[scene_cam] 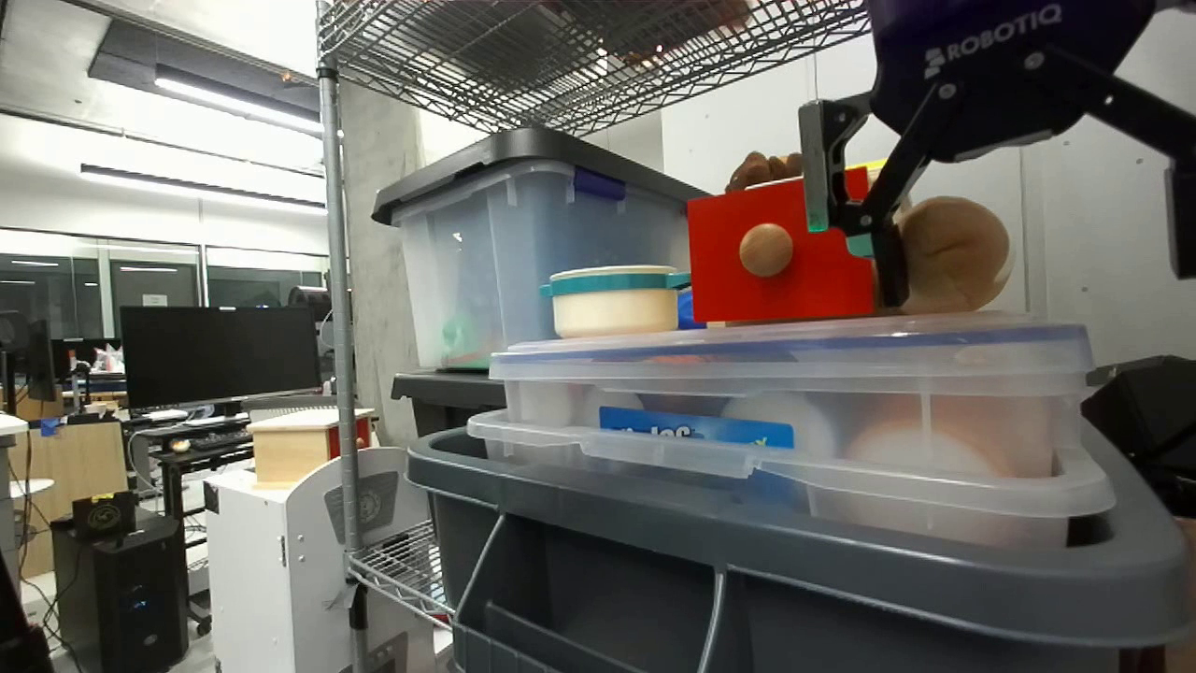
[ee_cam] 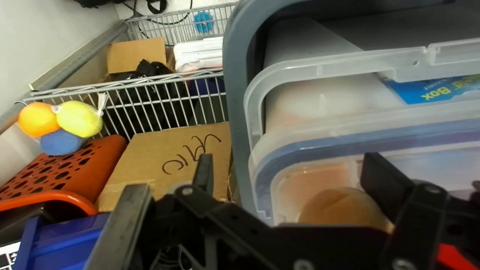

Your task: Put the bread roll plushy in the bowl

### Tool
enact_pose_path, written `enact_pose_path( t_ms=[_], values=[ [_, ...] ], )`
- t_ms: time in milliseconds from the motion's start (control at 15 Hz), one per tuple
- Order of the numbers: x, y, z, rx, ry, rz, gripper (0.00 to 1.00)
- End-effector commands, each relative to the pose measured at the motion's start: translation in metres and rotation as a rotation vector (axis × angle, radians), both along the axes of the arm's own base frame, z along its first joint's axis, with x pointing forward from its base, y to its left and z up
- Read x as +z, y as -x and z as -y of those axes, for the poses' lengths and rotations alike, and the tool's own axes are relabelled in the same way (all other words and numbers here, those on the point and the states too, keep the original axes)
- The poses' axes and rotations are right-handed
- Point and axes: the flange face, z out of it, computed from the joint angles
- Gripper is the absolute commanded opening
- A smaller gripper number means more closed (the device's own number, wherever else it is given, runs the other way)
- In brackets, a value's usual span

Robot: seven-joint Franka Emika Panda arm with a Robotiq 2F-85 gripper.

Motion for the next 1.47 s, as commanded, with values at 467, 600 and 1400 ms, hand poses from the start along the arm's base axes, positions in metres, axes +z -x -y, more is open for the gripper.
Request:
enact_pose_path(
  t_ms=[467, 600, 1400],
  values=[
    [0.039, 0.004, -0.005, 0.014, -0.022, 0.033, 1.00],
    [0.040, 0.002, -0.004, 0.015, -0.022, 0.031, 1.00],
    [0.029, -0.019, 0.004, 0.009, -0.014, 0.015, 0.82]
  ],
)
